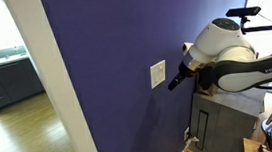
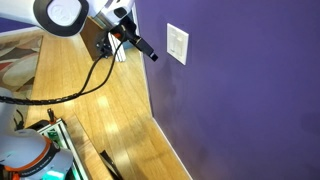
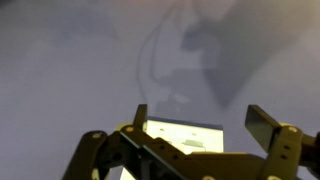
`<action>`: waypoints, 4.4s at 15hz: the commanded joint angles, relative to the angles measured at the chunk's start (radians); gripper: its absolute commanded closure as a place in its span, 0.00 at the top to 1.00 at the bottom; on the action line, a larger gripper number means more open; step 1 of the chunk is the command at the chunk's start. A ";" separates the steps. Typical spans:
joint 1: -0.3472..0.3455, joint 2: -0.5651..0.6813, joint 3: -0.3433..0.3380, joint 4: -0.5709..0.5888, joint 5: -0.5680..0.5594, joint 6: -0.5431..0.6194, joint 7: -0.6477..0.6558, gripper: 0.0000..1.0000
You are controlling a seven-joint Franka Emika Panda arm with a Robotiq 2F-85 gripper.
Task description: Turn the left light switch off
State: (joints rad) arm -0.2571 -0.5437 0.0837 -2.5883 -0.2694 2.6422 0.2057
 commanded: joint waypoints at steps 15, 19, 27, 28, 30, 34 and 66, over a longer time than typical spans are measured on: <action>-0.004 0.183 -0.037 0.076 0.033 0.261 0.012 0.00; 0.002 0.207 -0.047 0.094 0.039 0.275 0.008 0.00; 0.032 0.244 -0.067 0.112 0.070 0.279 -0.007 0.00; 0.039 0.248 -0.070 0.112 0.078 0.281 -0.012 0.00; 0.047 0.255 -0.073 0.115 0.095 0.288 -0.022 0.00; 0.057 0.269 -0.080 0.123 0.112 0.315 -0.034 0.00; 0.028 -0.333 -0.114 0.021 0.144 -0.512 -0.056 1.00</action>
State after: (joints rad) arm -0.2021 -0.7945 -0.0342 -2.5250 -0.0891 2.1420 0.1209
